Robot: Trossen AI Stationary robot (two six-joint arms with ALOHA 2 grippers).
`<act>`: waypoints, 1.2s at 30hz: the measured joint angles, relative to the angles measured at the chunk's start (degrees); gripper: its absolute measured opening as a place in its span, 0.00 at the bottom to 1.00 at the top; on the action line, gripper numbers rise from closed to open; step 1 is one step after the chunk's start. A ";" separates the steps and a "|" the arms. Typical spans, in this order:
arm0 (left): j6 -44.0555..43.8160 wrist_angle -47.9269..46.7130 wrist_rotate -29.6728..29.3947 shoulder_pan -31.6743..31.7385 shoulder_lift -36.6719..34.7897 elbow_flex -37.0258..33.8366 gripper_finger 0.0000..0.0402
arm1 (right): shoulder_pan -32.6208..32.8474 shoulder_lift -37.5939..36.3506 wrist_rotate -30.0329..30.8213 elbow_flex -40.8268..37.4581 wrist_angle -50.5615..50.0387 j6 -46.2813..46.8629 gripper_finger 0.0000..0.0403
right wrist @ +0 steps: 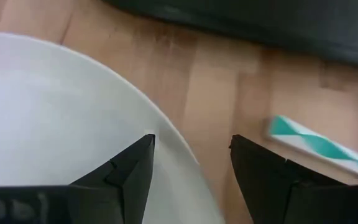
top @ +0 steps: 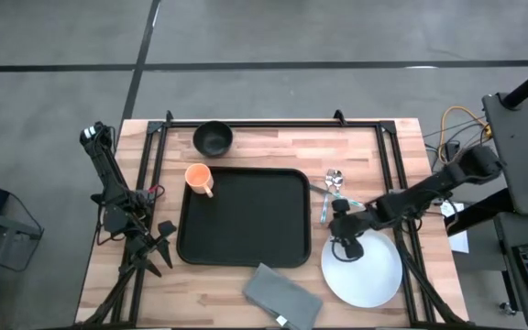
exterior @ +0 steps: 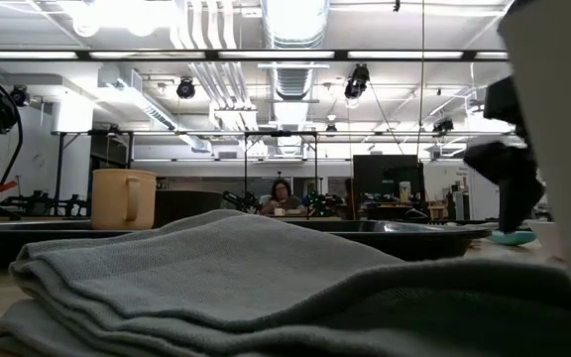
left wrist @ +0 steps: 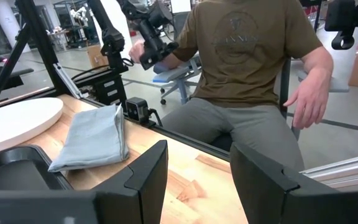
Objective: Set up tray
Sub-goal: Put the white plate on the bottom right of the orange mug
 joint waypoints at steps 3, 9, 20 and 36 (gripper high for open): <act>0.00 0.00 0.00 0.00 0.00 0.04 0.39 | -0.21 4.98 -0.96 0.97 2.84 -1.40 0.50; 0.00 0.00 0.02 -0.01 0.00 0.04 0.39 | -0.56 12.45 -3.23 5.06 3.65 -4.32 0.42; 0.00 0.00 0.02 -0.02 -0.02 0.06 0.39 | -0.49 11.99 -7.99 11.46 -10.17 -4.98 0.04; 0.00 0.00 0.00 0.00 -0.01 0.06 0.39 | -0.99 11.95 -11.61 16.77 -16.54 -6.03 0.03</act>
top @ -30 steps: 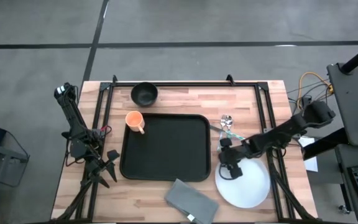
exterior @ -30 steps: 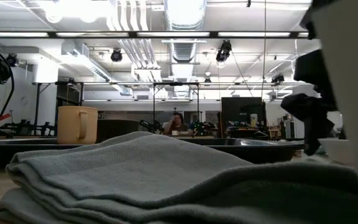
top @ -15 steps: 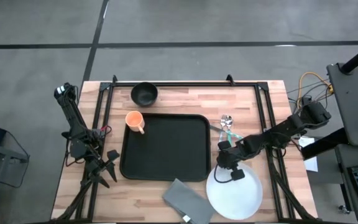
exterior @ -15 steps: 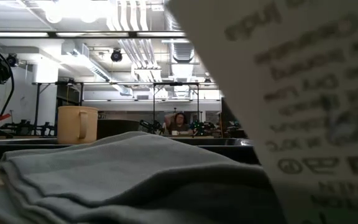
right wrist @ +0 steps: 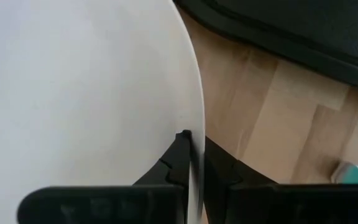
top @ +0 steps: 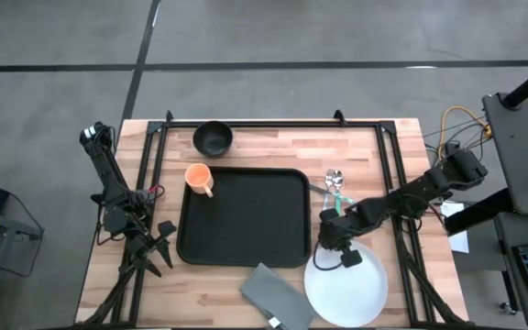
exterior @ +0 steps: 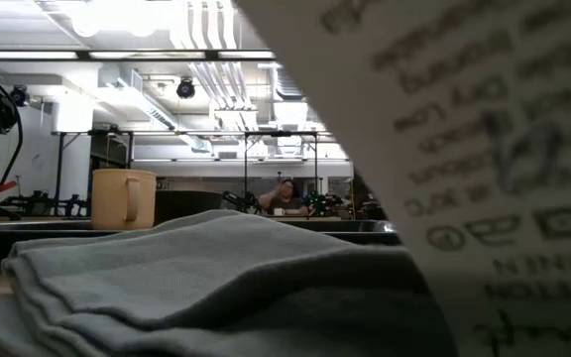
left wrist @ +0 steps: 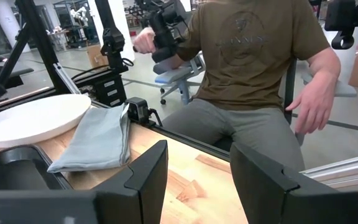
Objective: Set up tray
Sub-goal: Put the white plate on the bottom right of the orange mug
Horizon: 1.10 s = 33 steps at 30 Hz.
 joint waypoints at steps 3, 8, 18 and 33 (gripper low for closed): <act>0.00 0.00 0.02 0.00 -0.01 0.00 0.39 | -0.12 0.00 -0.10 1.84 -2.86 1.45 0.03; 0.00 0.00 0.02 -0.01 0.01 -0.02 0.39 | -0.41 0.00 -1.62 3.75 -4.44 2.10 0.03; 0.00 0.00 0.00 -0.02 -0.01 -0.02 0.39 | -0.71 -0.02 -5.94 6.56 -5.82 4.60 0.02; 0.00 0.00 0.00 -0.01 -0.01 0.01 0.39 | -3.31 -0.11 -7.45 16.33 -13.92 5.27 0.03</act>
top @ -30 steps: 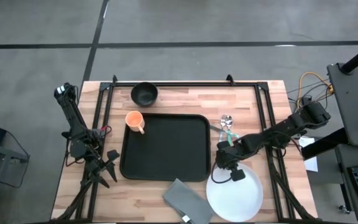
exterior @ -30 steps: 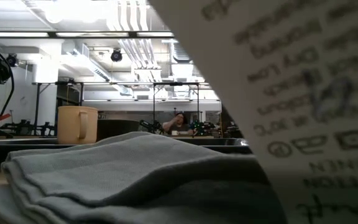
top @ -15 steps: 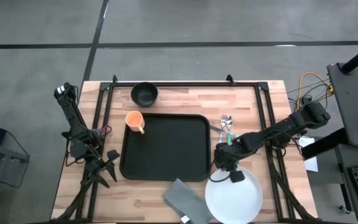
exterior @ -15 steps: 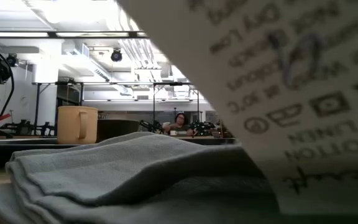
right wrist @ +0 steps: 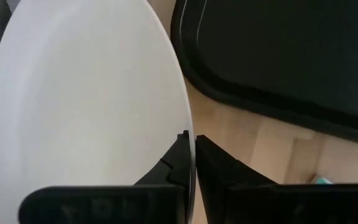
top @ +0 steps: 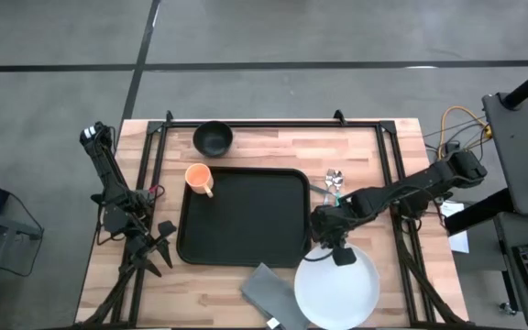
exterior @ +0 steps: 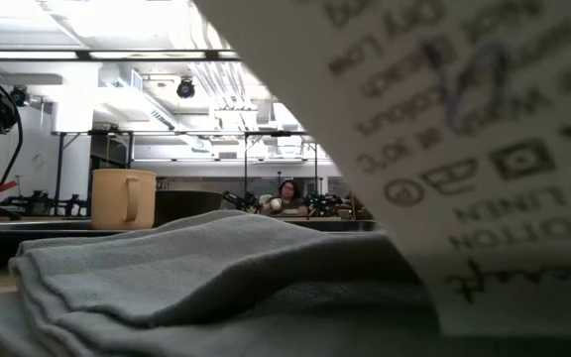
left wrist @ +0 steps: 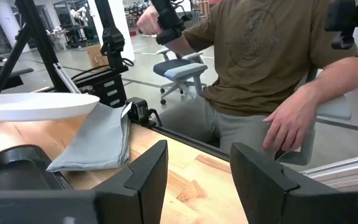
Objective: Set up tray
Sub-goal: Put the white plate on the bottom right of the orange mug
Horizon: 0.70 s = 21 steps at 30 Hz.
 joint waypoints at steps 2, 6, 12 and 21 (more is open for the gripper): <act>0.00 0.00 0.02 -0.01 0.00 -0.03 0.39 | -0.59 0.00 -0.13 1.08 -0.70 0.02 0.03; 0.00 0.00 0.00 0.01 0.00 -0.03 0.39 | -2.30 0.00 -1.47 3.24 -1.61 1.67 0.03; 0.00 0.00 0.00 0.01 0.00 -0.02 0.39 | -4.95 0.25 -1.09 4.08 2.65 10.98 0.03; 0.00 0.00 0.02 -0.01 0.02 -0.03 0.39 | -6.57 1.24 4.45 1.70 10.28 26.55 0.03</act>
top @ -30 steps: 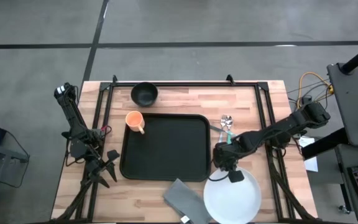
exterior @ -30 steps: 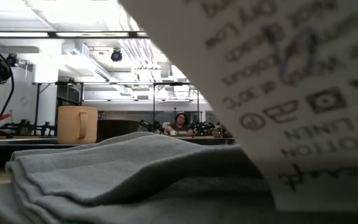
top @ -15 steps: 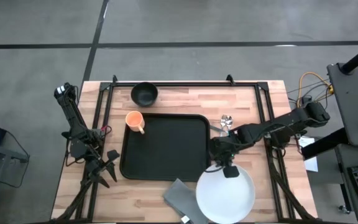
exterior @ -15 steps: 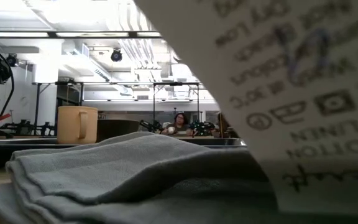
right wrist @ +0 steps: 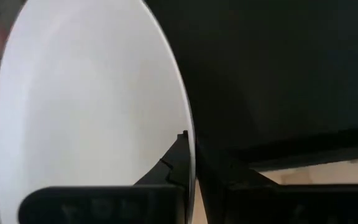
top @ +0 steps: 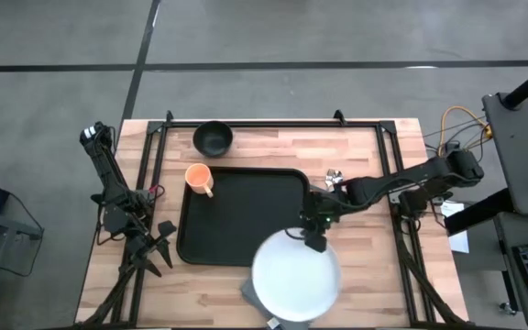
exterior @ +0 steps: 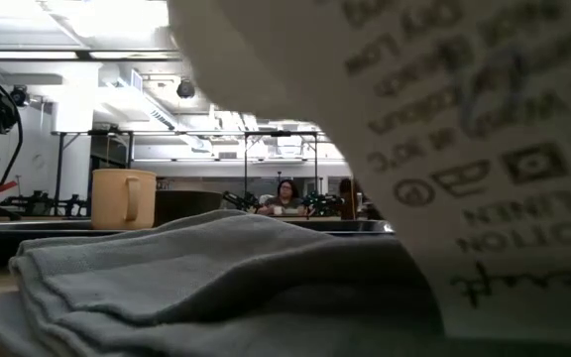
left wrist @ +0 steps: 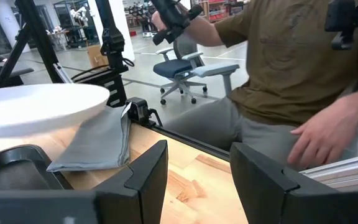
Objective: Set up tray
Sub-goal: Put the white plate on the bottom right of the orange mug
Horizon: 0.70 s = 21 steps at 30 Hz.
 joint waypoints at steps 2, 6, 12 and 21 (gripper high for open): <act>0.00 0.00 0.00 0.00 -0.02 0.00 0.39 | -0.23 0.81 2.06 -0.59 0.42 4.66 0.03; 0.00 0.00 0.00 0.01 -0.02 0.04 0.39 | -0.77 3.81 4.24 -0.70 3.43 14.68 0.03; 0.00 0.00 0.00 0.00 0.00 0.00 0.39 | -2.60 11.11 5.22 -0.14 10.87 25.23 0.03; 0.00 -0.02 -0.02 0.00 -0.06 0.00 0.39 | -6.51 21.78 10.67 4.32 27.31 30.49 0.03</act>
